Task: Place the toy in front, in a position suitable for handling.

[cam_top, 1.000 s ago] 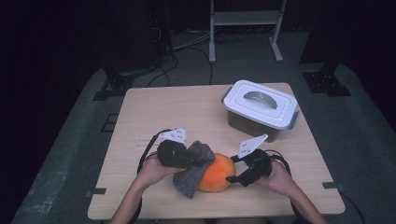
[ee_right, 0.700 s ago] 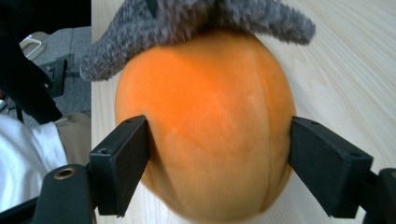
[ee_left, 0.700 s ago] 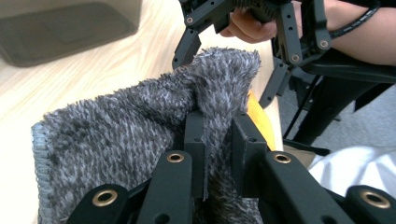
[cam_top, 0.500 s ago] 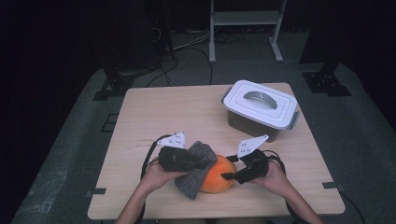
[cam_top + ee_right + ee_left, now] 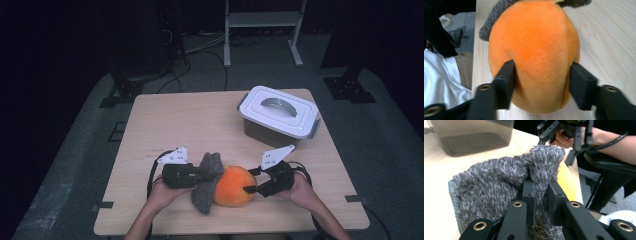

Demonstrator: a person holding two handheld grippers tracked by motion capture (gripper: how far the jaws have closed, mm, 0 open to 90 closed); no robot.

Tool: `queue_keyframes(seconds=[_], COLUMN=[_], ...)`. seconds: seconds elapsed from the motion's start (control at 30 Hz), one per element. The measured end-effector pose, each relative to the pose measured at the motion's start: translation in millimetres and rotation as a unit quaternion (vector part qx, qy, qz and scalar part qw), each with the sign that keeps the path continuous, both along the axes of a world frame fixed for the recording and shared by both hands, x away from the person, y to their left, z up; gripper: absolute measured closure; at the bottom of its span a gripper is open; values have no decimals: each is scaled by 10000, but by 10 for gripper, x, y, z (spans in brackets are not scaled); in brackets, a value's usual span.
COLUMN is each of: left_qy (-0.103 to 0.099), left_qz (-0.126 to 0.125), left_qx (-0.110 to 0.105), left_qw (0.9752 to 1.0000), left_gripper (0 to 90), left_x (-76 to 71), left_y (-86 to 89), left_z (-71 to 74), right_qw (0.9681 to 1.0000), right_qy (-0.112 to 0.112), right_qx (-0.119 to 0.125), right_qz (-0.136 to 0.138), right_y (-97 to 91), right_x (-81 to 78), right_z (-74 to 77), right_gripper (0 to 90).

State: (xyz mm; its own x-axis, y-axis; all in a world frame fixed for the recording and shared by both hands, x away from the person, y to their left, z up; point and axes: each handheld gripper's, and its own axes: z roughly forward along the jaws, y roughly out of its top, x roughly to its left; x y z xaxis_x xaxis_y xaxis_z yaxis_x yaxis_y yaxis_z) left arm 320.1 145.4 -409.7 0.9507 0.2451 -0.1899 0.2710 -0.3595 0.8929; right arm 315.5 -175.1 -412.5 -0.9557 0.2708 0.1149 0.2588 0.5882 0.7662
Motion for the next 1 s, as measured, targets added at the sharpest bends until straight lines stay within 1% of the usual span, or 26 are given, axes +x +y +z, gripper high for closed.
queue_keyframes(seconds=[0.03,0.07,0.1,0.13,0.17,0.2,0.23,0.27,0.3,0.33,0.37,0.4,0.47,0.53,0.6,0.63,0.67,0.7,0.73,0.77,0.8,0.83,0.87,0.9,0.97,1.0], left_qy=[12,50,60,55,13,-25,-30,-22,-10,-32,-51,-17,1,76,70,57,65,68,60,8,-49,-27,36,99,142,158], left_qz=[8,-31,-86,-128,-157,-161,-160,-142,-118,-80,-43,-13,30,36,45,61,48,3,-51,-87,-107,-117,-127,-115,-70,-48], left_qx=[-67,-174,-248,-271,-242,-203,-187,-202,-192,-146,-93,-80,-26,-70,-80,-131,-263,-377,-429,-366,-279,-301,-348,-348,-313,-268], left_qw=[10000,9998,9996,9995,9996,9997,9997,9997,9997,9999,9999,10000,10000,9999,9999,9999,9996,9993,9990,9993,9995,9995,9993,9993,9994,9995], left_gripper=[783,783,782,782,782,782,782,782,783,785,785,785,783,781,779,779,778,775,774,773,771,771,771,771,772,772], left_x=[9,18,23,21,16,10,11,18,22,26,31,35,38,48,50,46,40,38,26,23,17,16,25,32,47,51], left_y=[-9,-27,-53,-85,-111,-122,-116,-104,-87,-68,-45,-23,16,40,24,9,-8,-29,-67,-90,-113,-116,-103,-85,-22,9], left_z=[7,13,21,30,39,44,44,39,35,29,21,10,-14,-25,-10,7,27,52,83,96,100,87,66,45,6,-7], right_qw=[10000,10000,9999,9999,9999,10000,9999,9998,9997,9991,9991,9988,9988,9987,9980,9978,9974,9969,9963,9944,9935,9924,9922,9922,9922,9928], right_qy=[0,78,155,118,118,39,-88,-200,-249,-393,-393,-448,-447,-477,-591,-625,-677,-744,-810,-971,-1031,-1108,-1118,-1118,-1110,-1065], right_qx=[0,34,45,76,76,29,-36,-61,-60,-142,-142,-168,-161,-157,-175,-189,-183,-154,-152,-232,-290,-359,-379,-379,-426,-444], right_qz=[0,-24,-60,-60,-60,-60,-53,-25,-11,45,45,74,77,76,129,129,162,211,263,356,374,393,411,411,373,321], right_y=[0,26,57,116,116,135,135,124,104,67,67,46,11,2,26,49,74,105,146,196,221,236,200,200,134,90], right_x=[0,22,43,49,49,38,18,1,-14,-42,-42,-45,-62,-81,-100,-118,-131,-152,-187,-229,-255,-271,-261,-261,-234,-210], right_z=[0,6,7,6,6,11,18,19,19,17,17,15,1,-5,4,14,24,34,45,58,66,71,62,62,45,35], right_gripper=[337,292,273,285,285,337,388,427,452,480,480,483,486,487,495,499,501,503,504,506,508,510,518,518,523,523])
